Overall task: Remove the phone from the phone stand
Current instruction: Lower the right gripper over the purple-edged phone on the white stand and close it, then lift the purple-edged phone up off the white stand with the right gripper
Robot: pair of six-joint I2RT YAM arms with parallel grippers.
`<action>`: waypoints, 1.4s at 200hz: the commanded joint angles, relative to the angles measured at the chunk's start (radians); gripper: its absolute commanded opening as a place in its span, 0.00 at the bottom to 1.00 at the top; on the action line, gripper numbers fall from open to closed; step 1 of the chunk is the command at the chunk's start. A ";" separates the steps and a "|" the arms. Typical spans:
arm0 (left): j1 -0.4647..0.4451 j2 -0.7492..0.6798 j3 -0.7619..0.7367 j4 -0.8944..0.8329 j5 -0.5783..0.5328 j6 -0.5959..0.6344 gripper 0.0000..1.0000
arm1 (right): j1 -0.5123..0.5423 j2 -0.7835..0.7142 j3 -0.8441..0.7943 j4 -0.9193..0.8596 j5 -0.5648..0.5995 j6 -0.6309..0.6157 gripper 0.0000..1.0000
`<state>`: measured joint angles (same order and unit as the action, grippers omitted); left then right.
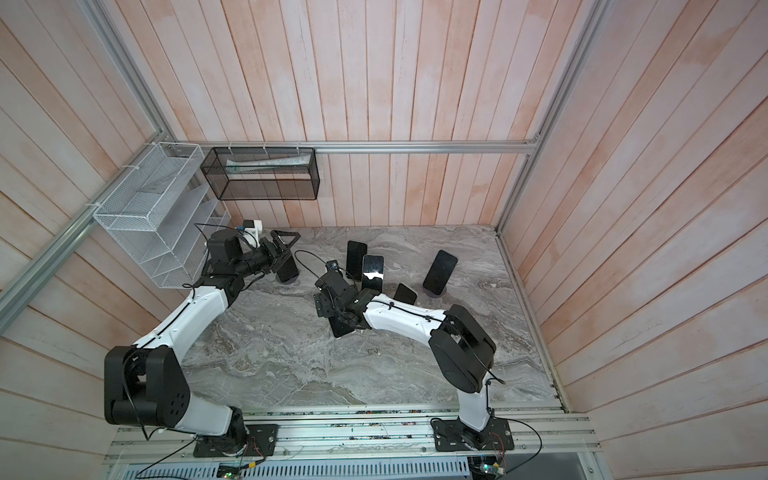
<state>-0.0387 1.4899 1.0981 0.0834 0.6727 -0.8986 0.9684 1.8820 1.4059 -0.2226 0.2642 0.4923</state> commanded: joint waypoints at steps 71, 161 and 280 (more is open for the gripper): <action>0.011 0.004 -0.014 0.022 0.011 -0.007 0.96 | 0.007 0.034 0.015 0.029 -0.016 -0.018 0.82; 0.030 0.012 -0.013 0.021 0.014 -0.008 0.94 | 0.013 0.034 -0.002 0.033 0.004 -0.027 0.75; 0.030 0.005 -0.022 0.046 0.030 -0.029 0.93 | 0.033 -0.065 -0.015 0.042 0.047 -0.039 0.69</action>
<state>-0.0120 1.4929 1.0954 0.0975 0.6811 -0.9176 0.9871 1.8816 1.3918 -0.1967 0.2901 0.4622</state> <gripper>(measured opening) 0.929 0.751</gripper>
